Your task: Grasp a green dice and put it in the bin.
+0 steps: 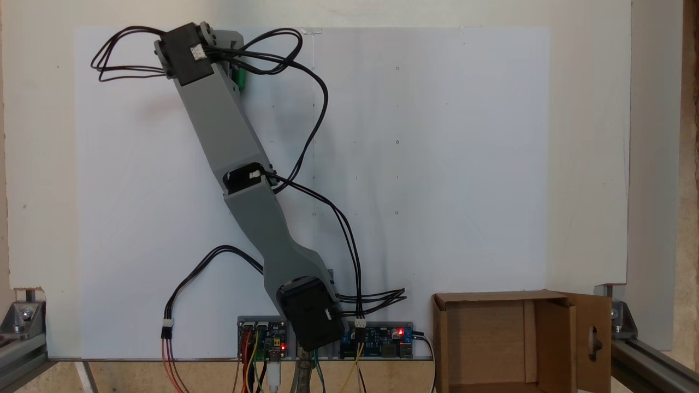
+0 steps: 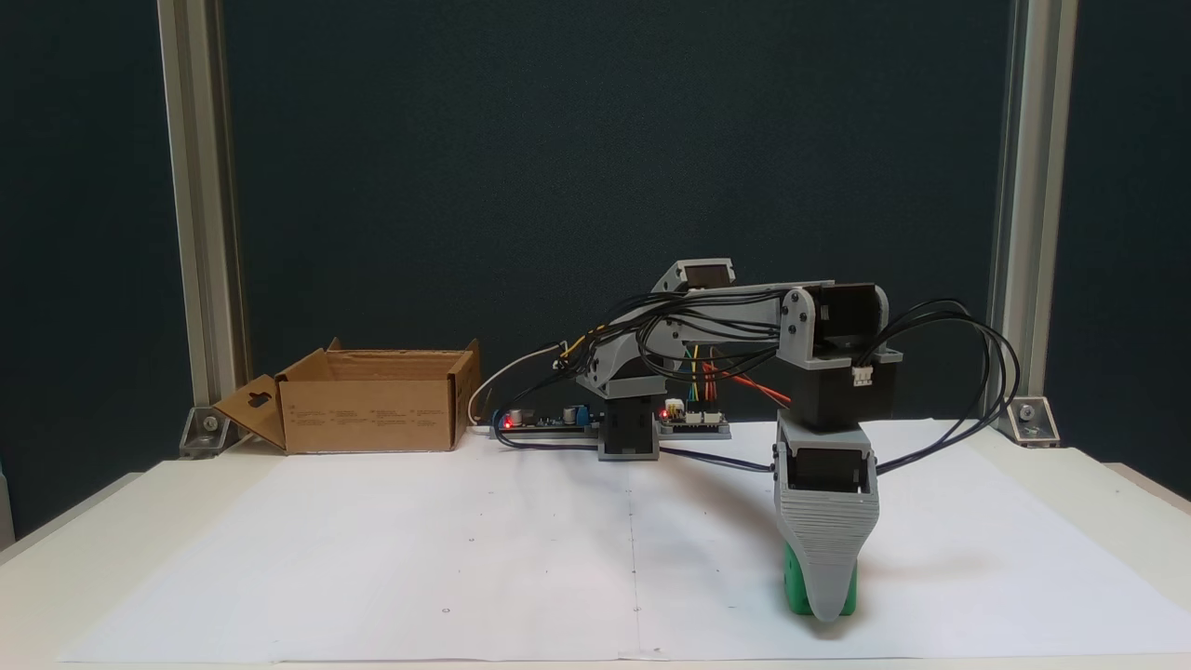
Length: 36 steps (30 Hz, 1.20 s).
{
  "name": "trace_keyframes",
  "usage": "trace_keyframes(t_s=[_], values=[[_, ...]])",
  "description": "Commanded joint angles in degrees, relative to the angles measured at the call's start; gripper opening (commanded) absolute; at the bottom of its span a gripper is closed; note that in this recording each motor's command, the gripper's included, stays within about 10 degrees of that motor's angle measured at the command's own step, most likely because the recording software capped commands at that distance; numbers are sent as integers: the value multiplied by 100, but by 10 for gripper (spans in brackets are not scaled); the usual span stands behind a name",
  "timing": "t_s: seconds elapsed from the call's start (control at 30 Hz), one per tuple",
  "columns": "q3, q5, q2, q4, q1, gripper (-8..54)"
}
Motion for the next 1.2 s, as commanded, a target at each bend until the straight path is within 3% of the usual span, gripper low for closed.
trace_keyframes(t_s=[0.0,0.27,0.53,0.63,0.77,0.8,0.87,0.97,1.17], values=[[-123,378,97,9,9,391],[-123,378,97,9,9,388],[-53,378,97,0,9,353],[-53,378,97,-18,0,309],[-44,378,97,-18,0,308],[-18,378,97,-9,-9,295],[0,378,97,-9,-18,202],[0,378,97,-9,9,115],[0,378,97,0,62,115]])
